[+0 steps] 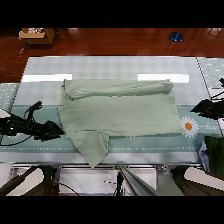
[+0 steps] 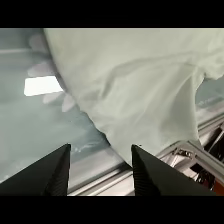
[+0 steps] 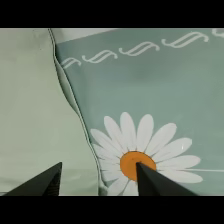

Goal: Fold the shirts.

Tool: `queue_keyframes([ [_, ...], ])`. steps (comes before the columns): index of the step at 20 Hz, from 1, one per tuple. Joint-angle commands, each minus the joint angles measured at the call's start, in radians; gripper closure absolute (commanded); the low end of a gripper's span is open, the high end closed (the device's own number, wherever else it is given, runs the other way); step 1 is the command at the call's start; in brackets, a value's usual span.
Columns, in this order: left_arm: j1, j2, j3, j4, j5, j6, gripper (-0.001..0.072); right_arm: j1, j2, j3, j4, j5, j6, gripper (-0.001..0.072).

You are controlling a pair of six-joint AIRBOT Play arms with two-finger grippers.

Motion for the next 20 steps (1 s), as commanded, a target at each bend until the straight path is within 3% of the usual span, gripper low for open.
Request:
queue_keyframes([
  [1, -0.072, 0.006, -0.056, -0.011, 0.063, -0.010, 0.0237, -0.012, 0.003, -0.011, 0.028, 0.012, -0.011, 0.0171],
  [5, -0.200, -0.031, -0.057, -0.011, 0.209, -0.089, 0.0235, -0.012, 0.003, -0.011, 0.068, 0.032, -0.011, 0.0171],
  [7, -0.254, -0.057, -0.057, -0.012, 0.288, -0.138, 0.0166, -0.012, 0.008, -0.011, 0.068, 0.037, -0.011, 0.0171],
  [9, -0.311, -0.087, -0.057, -0.057, 0.377, -0.146, 0.0167, -0.012, 0.024, -0.011, 0.068, 0.031, -0.011, 0.0171],
  [10, -0.336, -0.100, -0.057, -0.094, 0.408, -0.146, 0.0204, -0.013, 0.032, -0.011, 0.069, 0.029, -0.011, 0.0171],
  [12, -0.377, -0.120, -0.057, -0.141, 0.432, -0.140, 0.0614, -0.013, 0.050, -0.011, 0.074, 0.030, -0.009, 0.0171],
  [13, -0.386, -0.120, -0.057, -0.142, 0.428, -0.126, 0.0687, -0.013, 0.059, -0.011, 0.076, 0.029, -0.002, 0.0171],
  [17, -0.365, -0.119, -0.057, -0.140, 0.370, -0.106, 0.0687, -0.038, 0.060, -0.041, 0.000, 0.023, 0.004, 0.0163],
  [20, -0.337, -0.118, -0.057, -0.140, 0.341, -0.092, 0.0687, -0.130, 0.060, -0.148, 0.040, 0.025, 0.013, 0.0162],
])
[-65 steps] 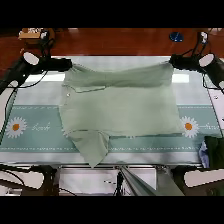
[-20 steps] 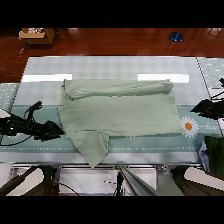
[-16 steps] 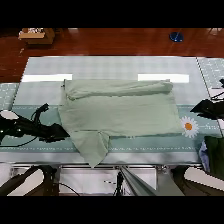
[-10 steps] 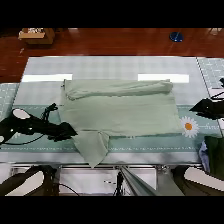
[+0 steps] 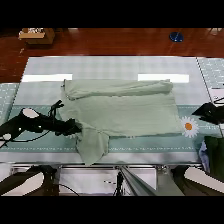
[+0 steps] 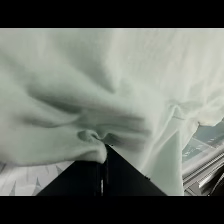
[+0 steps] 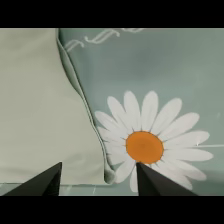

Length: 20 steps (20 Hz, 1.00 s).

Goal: Fold the shirts.

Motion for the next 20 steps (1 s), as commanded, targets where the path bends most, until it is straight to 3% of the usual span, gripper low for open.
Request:
queue_keyframes([
  [1, 0.022, -0.001, 0.000, -0.002, -0.035, 0.013, 0.0687, -0.080, 0.002, -0.108, 0.009, -0.005, 0.008, 0.0162],
  [9, 0.026, 0.002, 0.000, -0.003, -0.035, 0.014, 0.0687, -0.070, 0.002, -0.254, 0.080, -0.092, -0.007, 0.0167],
  [13, 0.026, 0.002, 0.000, -0.003, -0.035, 0.013, 0.0687, 0.027, 0.002, -0.306, 0.083, -0.164, 0.004, 0.0197],
  [14, 0.026, 0.002, 0.000, -0.003, -0.035, 0.013, 0.0687, 0.058, 0.002, -0.313, 0.081, -0.181, 0.024, 0.0258],
  [15, 0.026, 0.002, 0.000, -0.003, -0.034, 0.014, 0.0687, 0.088, 0.002, -0.313, 0.079, -0.184, 0.029, 0.0372],
  [17, 0.026, 0.002, 0.006, -0.003, -0.035, 0.014, 0.0687, 0.119, 0.003, -0.303, 0.092, -0.156, 0.019, 0.0663],
  [20, 0.026, 0.045, 0.063, -0.035, -0.071, 0.037, 0.0688, 0.118, 0.020, -0.209, 0.170, 0.008, -0.099, 0.0675],
])
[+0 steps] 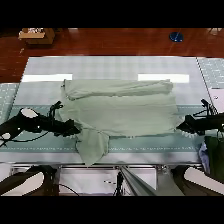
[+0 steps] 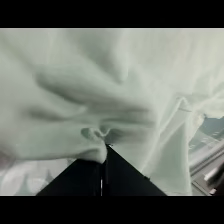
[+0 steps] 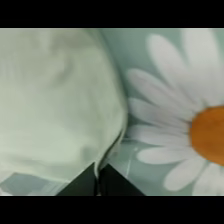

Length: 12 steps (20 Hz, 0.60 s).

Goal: Fold the shirts.

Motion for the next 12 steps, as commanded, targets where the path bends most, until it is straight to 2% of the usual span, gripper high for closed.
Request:
queue_keyframes([
  [1, 0.001, 0.059, 0.068, -0.079, -0.042, 0.049, 0.0687, 0.020, 0.034, 0.099, 0.103, 0.141, -0.110, 0.0675],
  [3, 0.001, 0.124, 0.151, -0.101, -0.029, 0.053, 0.0688, 0.021, 0.083, 0.177, 0.238, 0.084, -0.109, 0.0675],
  [5, 0.004, 0.151, 0.237, -0.100, 0.017, 0.045, 0.0688, 0.021, 0.101, 0.227, 0.370, -0.047, -0.030, 0.0675],
  [9, 0.005, 0.102, 0.322, -0.102, 0.179, 0.011, 0.0688, 0.127, 0.052, 0.285, 0.363, -0.194, -0.010, 0.0676],
  [12, 0.005, -0.006, 0.424, -0.102, 0.204, 0.013, 0.0688, 0.251, -0.020, 0.322, 0.363, -0.418, -0.008, 0.0676],
])
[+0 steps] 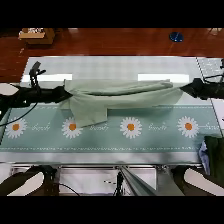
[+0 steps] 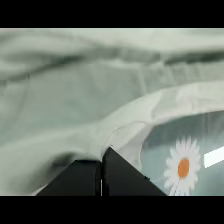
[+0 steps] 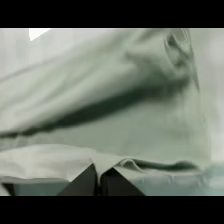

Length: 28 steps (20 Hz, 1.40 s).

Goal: Fold the shirts.

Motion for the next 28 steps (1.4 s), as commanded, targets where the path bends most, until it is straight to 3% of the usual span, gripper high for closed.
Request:
queue_keyframes([
  [1, 0.001, -0.112, 0.128, -0.003, 0.063, -0.001, 0.0688, 0.125, -0.085, 0.059, 0.021, -0.262, 0.010, 0.0676],
  [9, 0.003, -0.520, 0.558, -0.002, -0.097, 0.006, 0.0688, 0.247, -0.341, 0.202, 0.021, -0.457, 0.009, 0.0676],
  [14, 0.030, -0.560, 0.673, -0.002, -0.146, 0.006, 0.0688, 0.246, -0.362, 0.241, 0.021, -0.546, 0.003, 0.0676],
  [20, 0.045, -0.602, 0.703, 0.029, -0.193, 0.032, 0.0688, 0.247, -0.368, 0.249, 0.005, -0.527, 0.003, 0.0676],
  [26, 0.047, -0.689, 0.705, 0.029, -0.182, 0.028, 0.0688, 0.247, -0.368, 0.249, -0.169, -0.480, 0.073, 0.0676],
  [28, 0.047, -0.716, 0.705, 0.029, -0.186, -0.013, 0.0687, 0.246, -0.374, 0.249, -0.225, -0.450, 0.097, 0.0675],
])
